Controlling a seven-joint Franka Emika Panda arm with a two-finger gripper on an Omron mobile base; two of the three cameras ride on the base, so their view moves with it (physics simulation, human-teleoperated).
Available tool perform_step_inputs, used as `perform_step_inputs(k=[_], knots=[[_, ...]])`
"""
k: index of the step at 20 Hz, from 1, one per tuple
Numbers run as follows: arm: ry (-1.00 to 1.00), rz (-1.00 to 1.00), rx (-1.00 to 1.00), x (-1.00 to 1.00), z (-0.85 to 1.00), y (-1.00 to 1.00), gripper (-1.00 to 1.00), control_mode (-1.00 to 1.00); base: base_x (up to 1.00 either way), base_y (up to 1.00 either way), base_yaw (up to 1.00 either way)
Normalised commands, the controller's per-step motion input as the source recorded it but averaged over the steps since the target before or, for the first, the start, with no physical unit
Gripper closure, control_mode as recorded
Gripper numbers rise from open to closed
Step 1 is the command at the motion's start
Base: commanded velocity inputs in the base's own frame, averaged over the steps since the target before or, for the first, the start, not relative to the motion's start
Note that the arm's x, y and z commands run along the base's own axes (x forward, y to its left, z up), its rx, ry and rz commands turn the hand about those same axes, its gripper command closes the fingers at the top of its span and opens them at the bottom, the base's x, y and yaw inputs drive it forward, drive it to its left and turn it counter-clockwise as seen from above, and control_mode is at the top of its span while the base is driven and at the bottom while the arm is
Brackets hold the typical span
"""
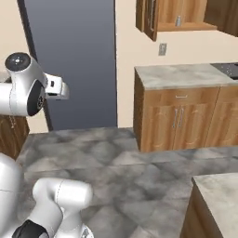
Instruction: Move the syrup bottle and shaker from the cabinet to the dining counter.
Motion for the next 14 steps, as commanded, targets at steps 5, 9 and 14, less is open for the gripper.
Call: perform_step_inputs(k=[5,9,14], knots=[[0.0,0.0,0.0,0.0,0.0,0.0,-1.0,1.0,0.72,0.06,-0.75],[0.0,0.0,0.0,0.0,0.0,0.0,-1.0,1.0,0.56,0.19,-0.81],[0.0,0.0,0.0,0.0,0.0,0.0,-1.0,1.0,0.49,0.26,-0.82]])
